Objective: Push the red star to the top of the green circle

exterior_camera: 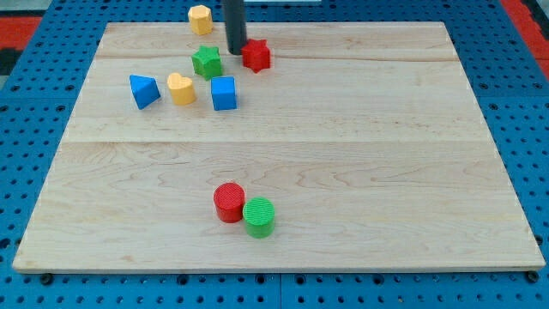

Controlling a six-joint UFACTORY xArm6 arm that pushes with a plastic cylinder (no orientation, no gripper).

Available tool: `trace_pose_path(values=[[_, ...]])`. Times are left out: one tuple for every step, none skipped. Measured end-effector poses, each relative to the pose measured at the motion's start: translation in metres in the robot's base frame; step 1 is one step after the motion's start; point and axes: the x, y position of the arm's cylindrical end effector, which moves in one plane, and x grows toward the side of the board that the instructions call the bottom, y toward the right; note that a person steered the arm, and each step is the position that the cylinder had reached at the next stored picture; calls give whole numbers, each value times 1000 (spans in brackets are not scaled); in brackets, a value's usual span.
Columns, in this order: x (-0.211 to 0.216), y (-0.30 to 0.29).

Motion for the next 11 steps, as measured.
trace_pose_path(values=[[3, 32], [17, 62], [41, 98], [59, 129], [59, 142], [58, 142], [42, 152], [39, 162], [58, 176], [94, 141], [120, 105]])
